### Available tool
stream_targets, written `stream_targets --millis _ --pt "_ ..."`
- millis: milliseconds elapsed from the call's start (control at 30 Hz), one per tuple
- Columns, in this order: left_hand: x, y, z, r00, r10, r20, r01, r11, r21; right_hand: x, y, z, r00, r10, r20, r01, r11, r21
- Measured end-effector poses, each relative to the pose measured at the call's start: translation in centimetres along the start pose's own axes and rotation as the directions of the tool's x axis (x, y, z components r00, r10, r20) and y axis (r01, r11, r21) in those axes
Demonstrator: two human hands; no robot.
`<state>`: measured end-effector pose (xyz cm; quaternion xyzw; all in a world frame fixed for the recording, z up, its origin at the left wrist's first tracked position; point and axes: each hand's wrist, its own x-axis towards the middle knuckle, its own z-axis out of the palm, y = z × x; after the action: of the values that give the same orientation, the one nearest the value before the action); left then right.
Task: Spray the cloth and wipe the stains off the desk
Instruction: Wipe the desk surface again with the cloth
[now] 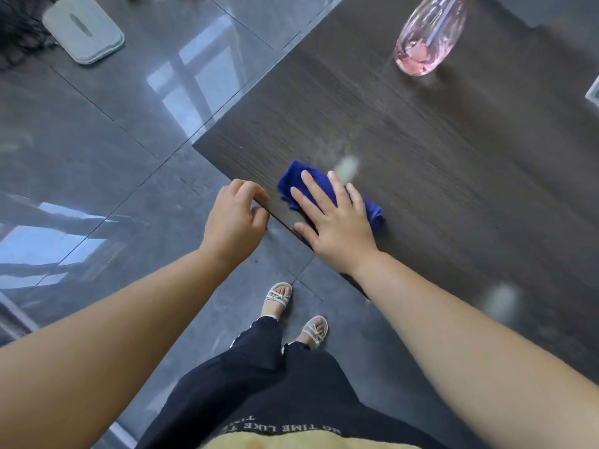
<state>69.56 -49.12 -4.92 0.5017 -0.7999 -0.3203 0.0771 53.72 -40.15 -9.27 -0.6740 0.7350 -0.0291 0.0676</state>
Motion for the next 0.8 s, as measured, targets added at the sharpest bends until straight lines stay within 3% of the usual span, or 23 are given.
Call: stream_targets --millis 33,100,233,300,467,600,700,800 --pt "0.0 -0.4 -0.1 1.000 -0.009 0.012 0.009 1.000 0.002 -0.5 1.1 -0.3 0.996 -0.091 0.013 0.091 0.996 -0.008" --pt "0.1 -1.2 -0.3 0.999 -0.021 0.028 0.022 1.000 -0.004 0.8 3.3 -0.9 0.997 -0.075 0.030 0.076 0.997 -0.018" --pt "0.6 -1.8 -0.6 0.998 -0.056 0.009 0.057 0.995 -0.080 8.8 1.4 -2.0 0.949 0.305 0.076 -0.306 0.952 0.002" --pt "0.6 -1.9 -0.9 0.994 -0.099 -0.040 0.094 0.989 -0.116 12.4 -1.9 -2.0 0.934 0.337 0.120 -0.341 0.940 0.013" --pt "0.8 -2.6 -2.0 0.967 -0.156 -0.202 0.124 0.979 -0.162 12.7 -5.8 -1.5 0.983 0.043 0.180 -0.038 0.999 -0.029" --pt "0.8 -2.5 -1.9 0.975 -0.118 -0.187 0.091 0.985 -0.149 7.9 -2.6 -1.4 0.953 -0.243 0.181 0.250 0.968 -0.017" --pt "0.9 -1.6 -1.4 0.989 -0.069 -0.130 0.050 0.988 -0.147 1.8 0.9 -1.1 0.965 -0.248 0.080 0.251 0.968 -0.023" --pt "0.8 -0.6 -0.3 0.999 0.024 -0.032 -0.028 0.991 -0.127 -4.1 5.5 -1.1 0.995 -0.093 0.026 0.094 0.994 -0.047"
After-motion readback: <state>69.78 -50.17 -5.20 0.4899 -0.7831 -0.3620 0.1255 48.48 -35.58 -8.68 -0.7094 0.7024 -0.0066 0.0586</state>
